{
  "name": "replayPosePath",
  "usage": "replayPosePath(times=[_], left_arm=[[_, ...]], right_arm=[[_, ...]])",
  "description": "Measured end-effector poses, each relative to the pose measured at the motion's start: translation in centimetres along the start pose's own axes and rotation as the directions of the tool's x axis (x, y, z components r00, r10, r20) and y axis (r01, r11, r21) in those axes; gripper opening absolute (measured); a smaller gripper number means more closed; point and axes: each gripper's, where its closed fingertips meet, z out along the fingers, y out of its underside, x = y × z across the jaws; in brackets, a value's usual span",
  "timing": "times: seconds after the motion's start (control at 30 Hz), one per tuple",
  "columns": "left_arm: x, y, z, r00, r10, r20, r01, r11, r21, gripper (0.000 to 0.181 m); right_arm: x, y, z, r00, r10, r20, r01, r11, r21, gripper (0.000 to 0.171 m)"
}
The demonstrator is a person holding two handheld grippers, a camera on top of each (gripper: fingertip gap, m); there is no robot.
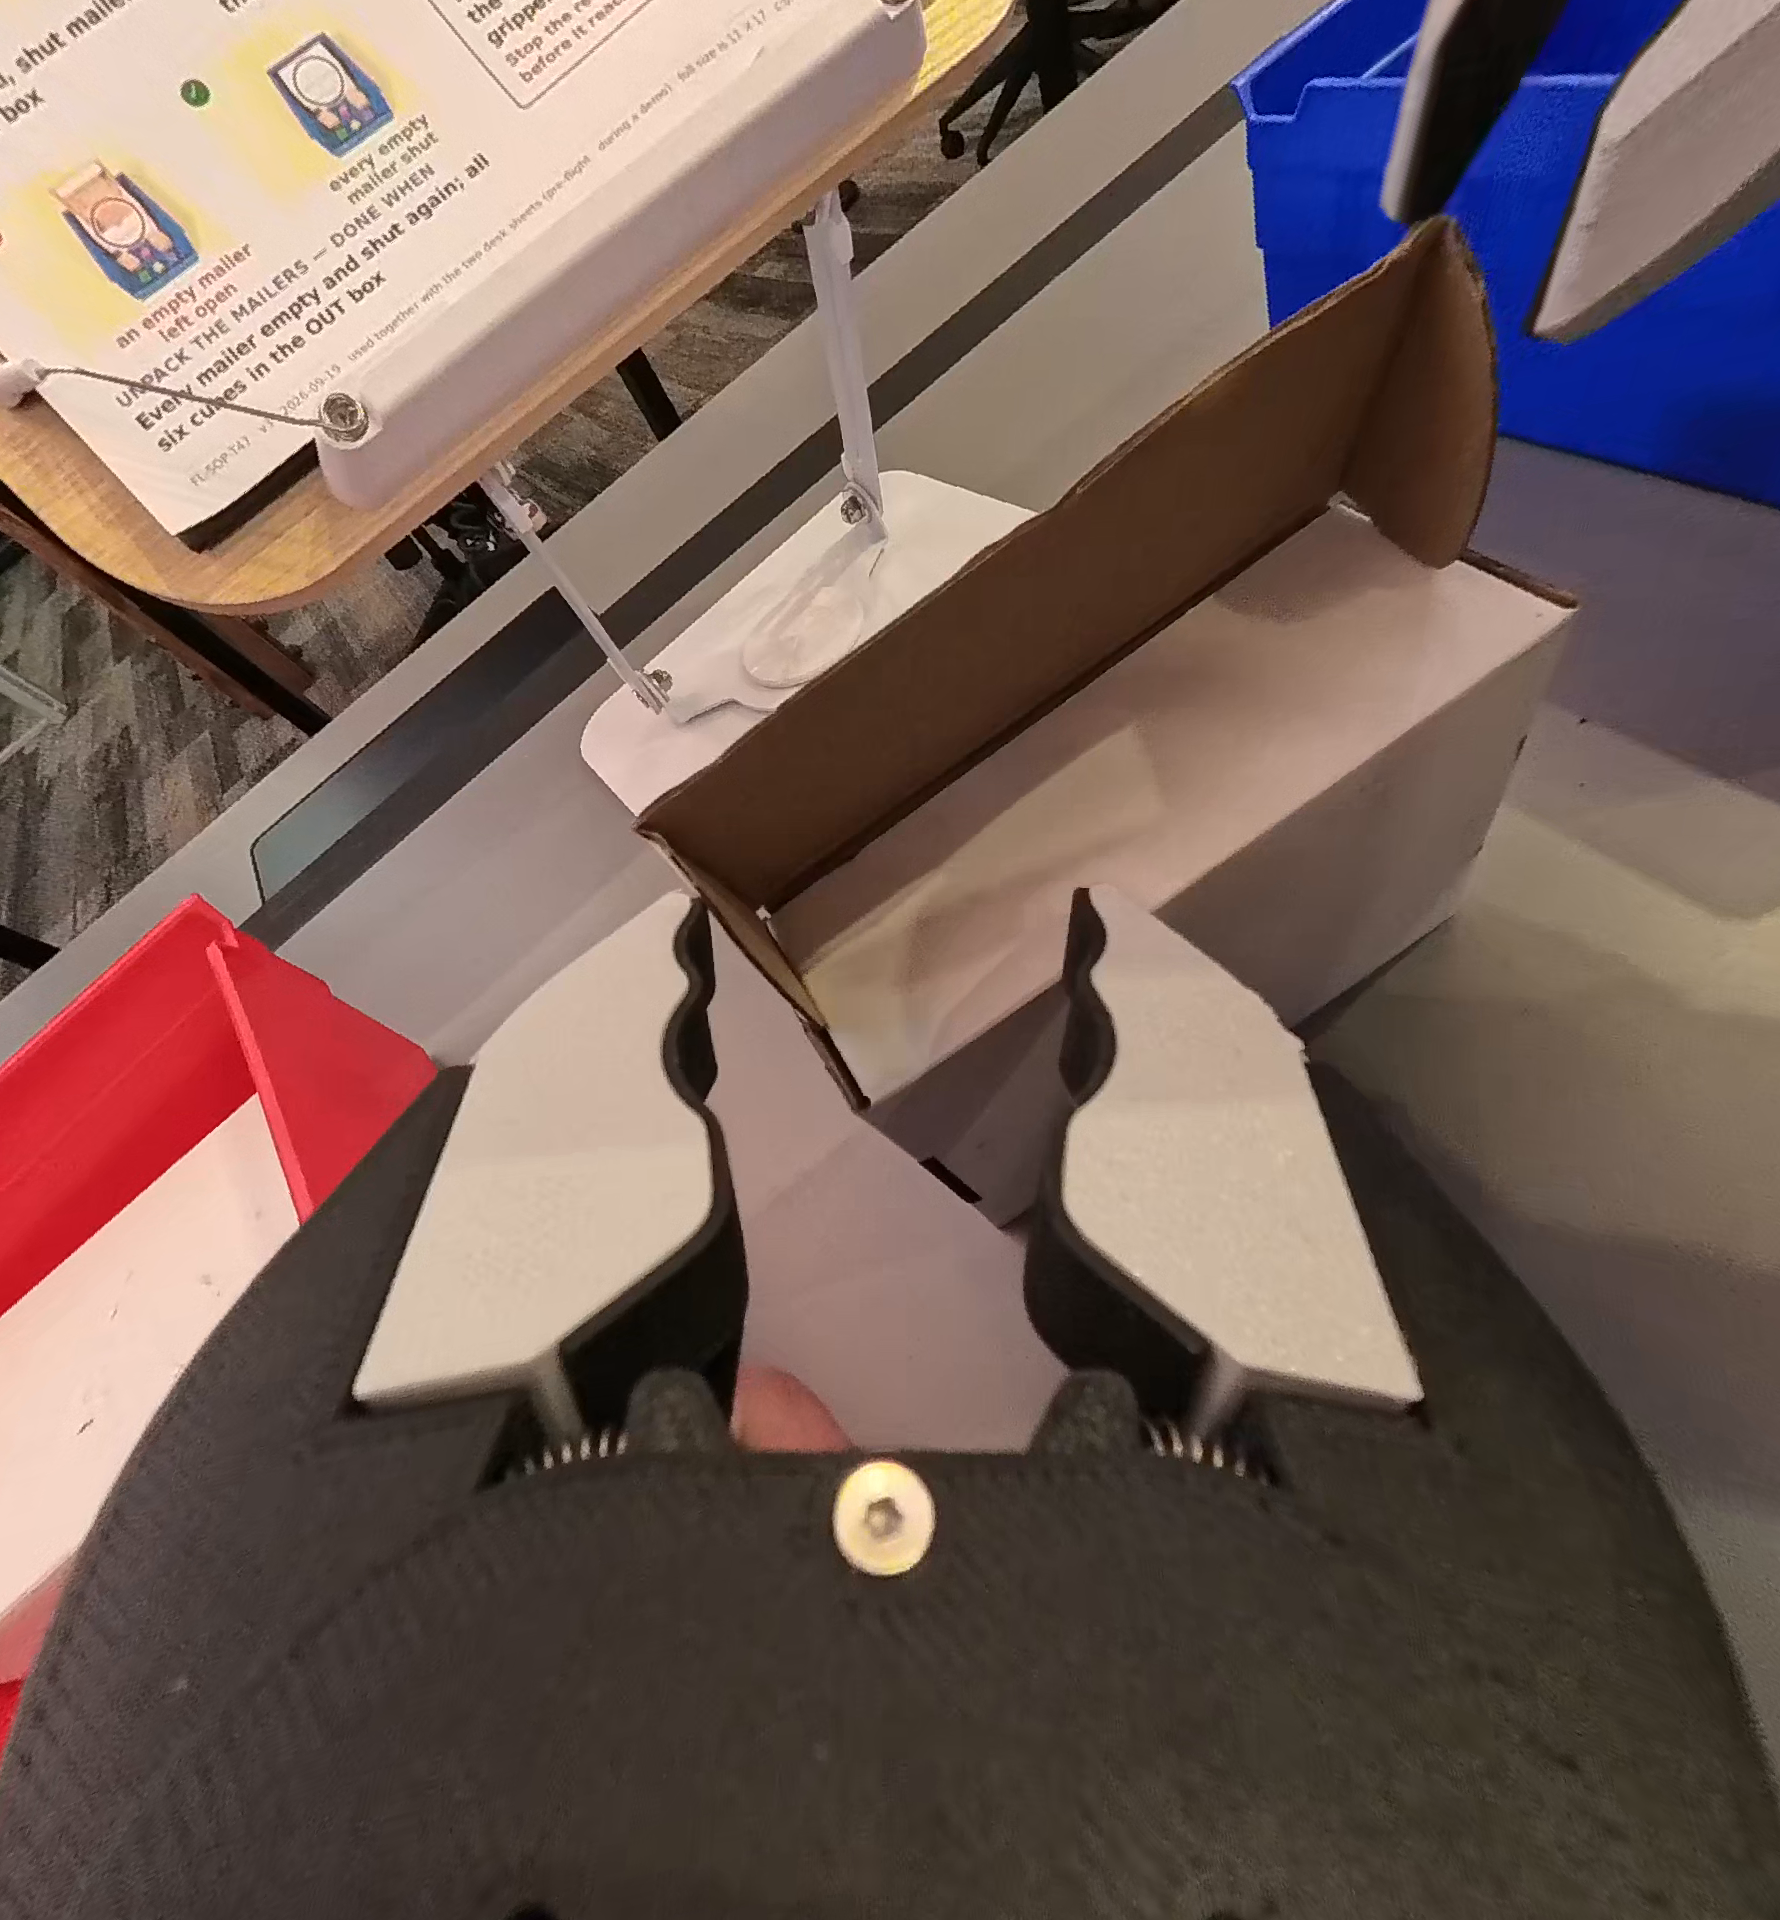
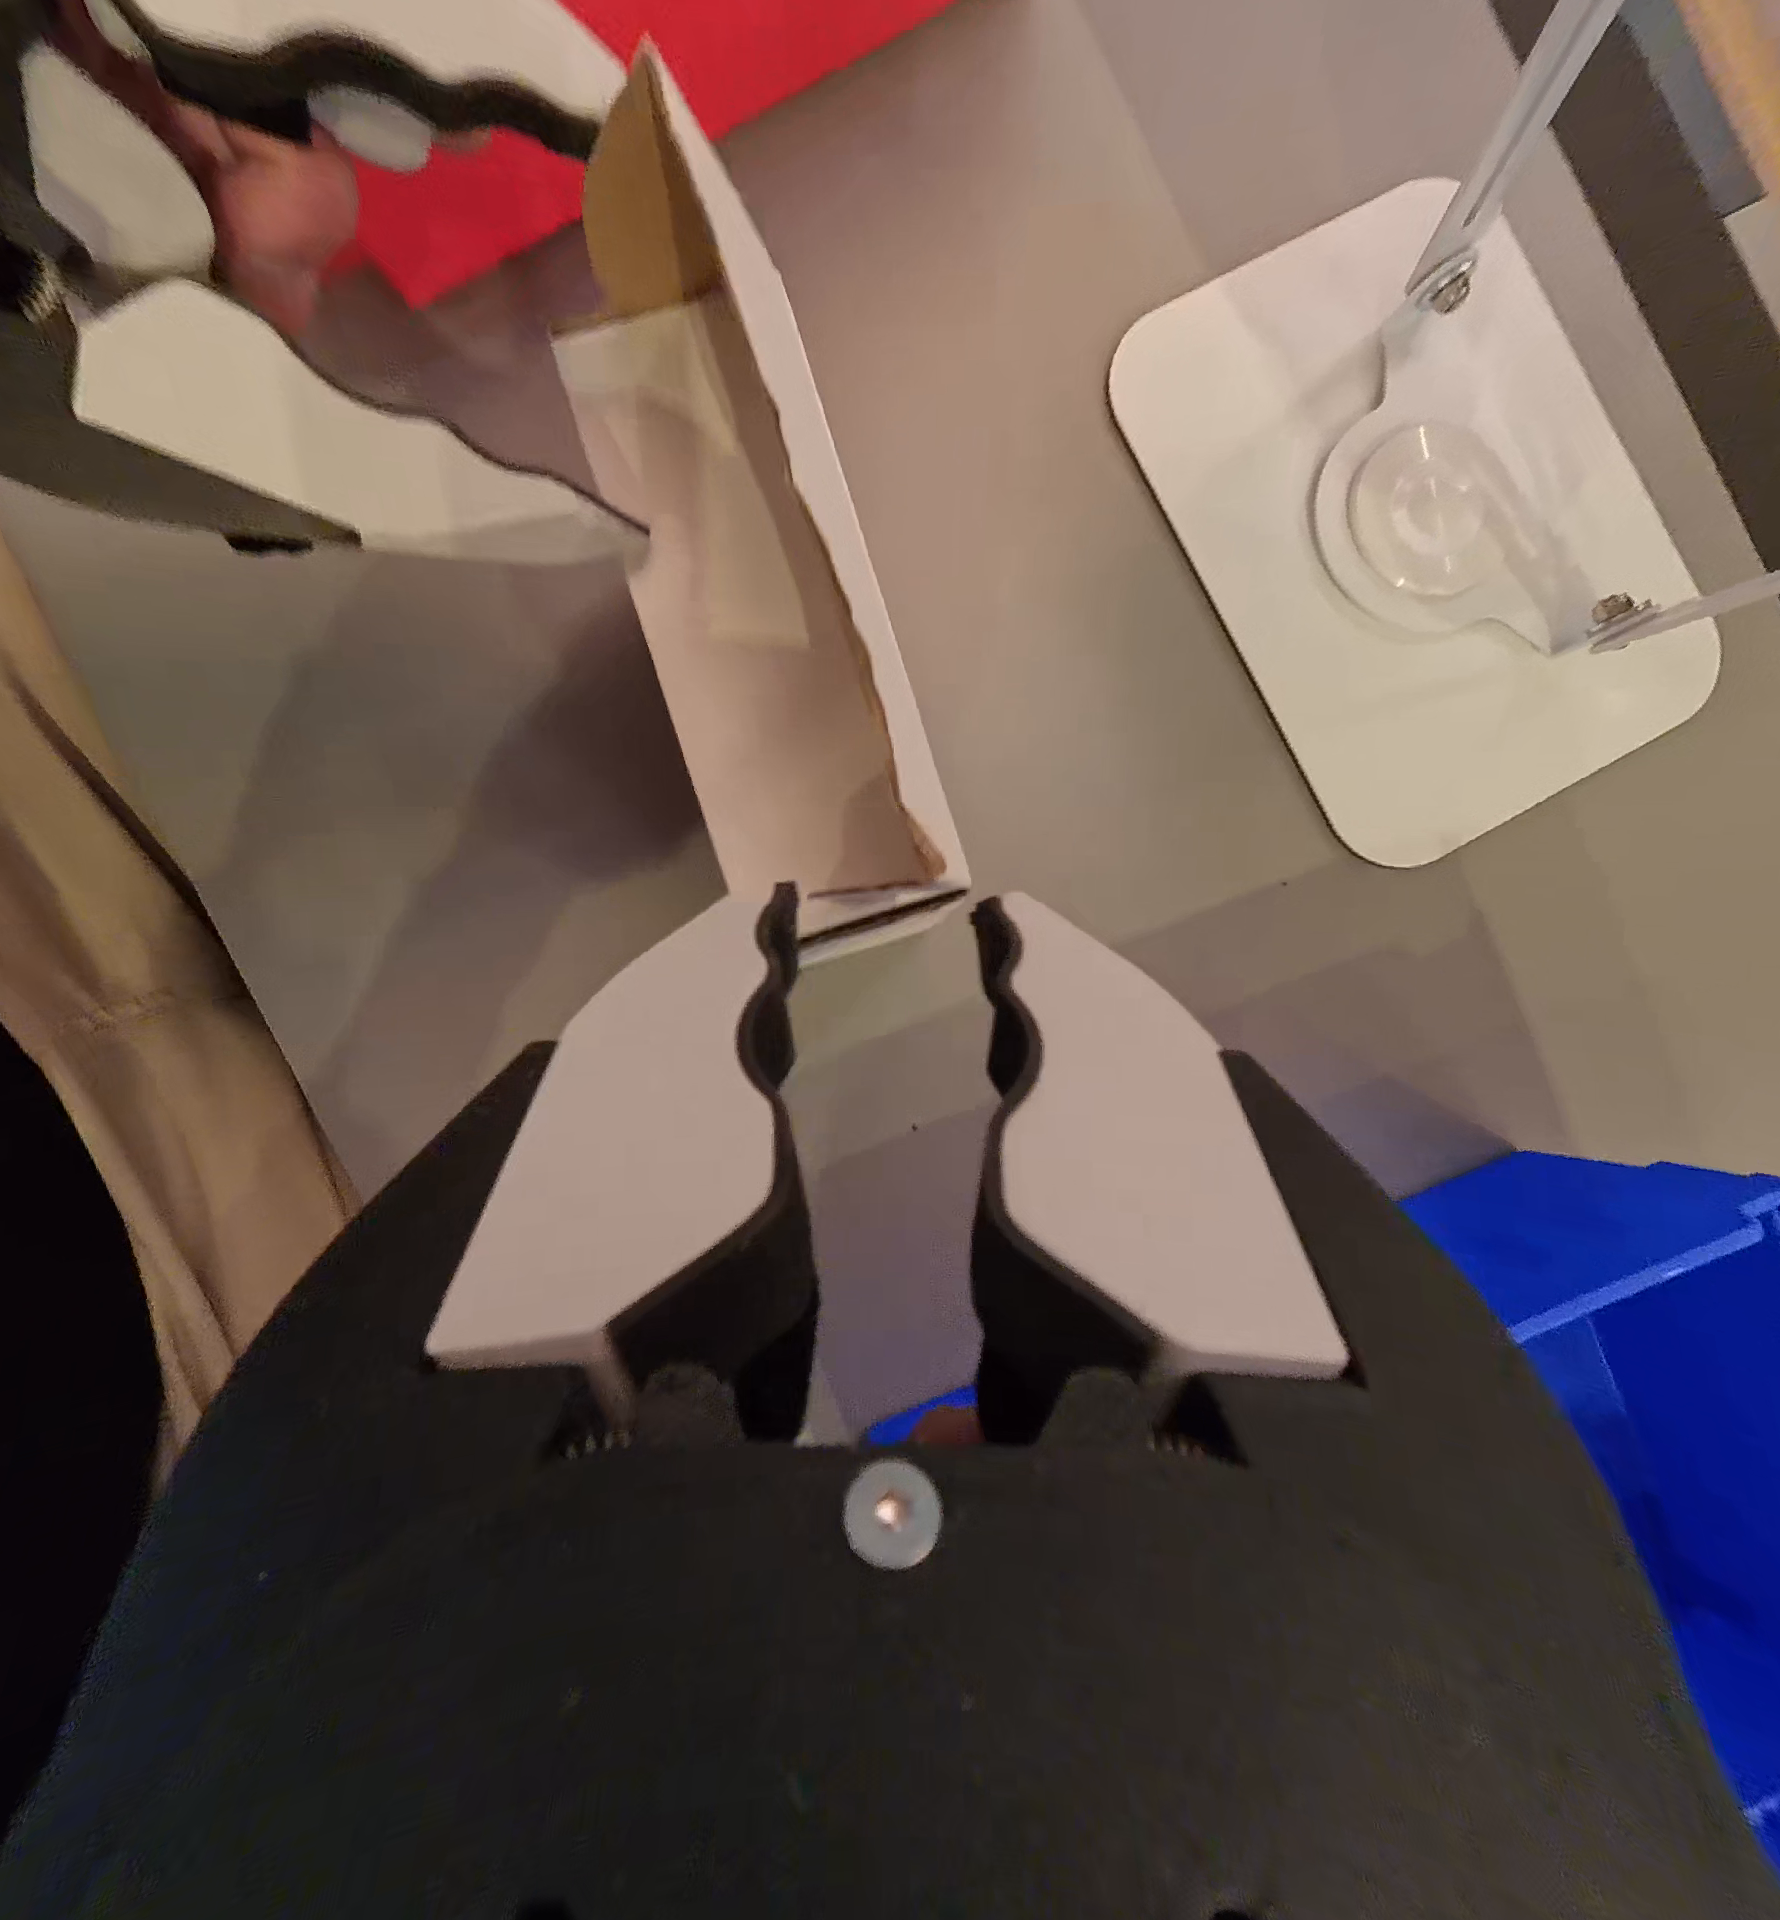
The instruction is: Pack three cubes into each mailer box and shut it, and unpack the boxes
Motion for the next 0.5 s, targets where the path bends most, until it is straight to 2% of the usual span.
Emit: replayPosePath(times=[0.27,0.5], left_arm=[[0.0,0.0,0.1,1.0,0.001,-0.005,-0.001,1.0,0.002,0.065],[0.1,-0.1,0.1,1.0,0.01,-0.022,-0.01,1.0,0.009,0.064]], right_arm=[[0.1,0.1,1.6,0.999,-0.01,0.04,0.011,1.0,-0.019,0.02],[0.2,0.3,1.6,0.996,-0.067,0.061,0.07,0.996,-0.048,0.019]])
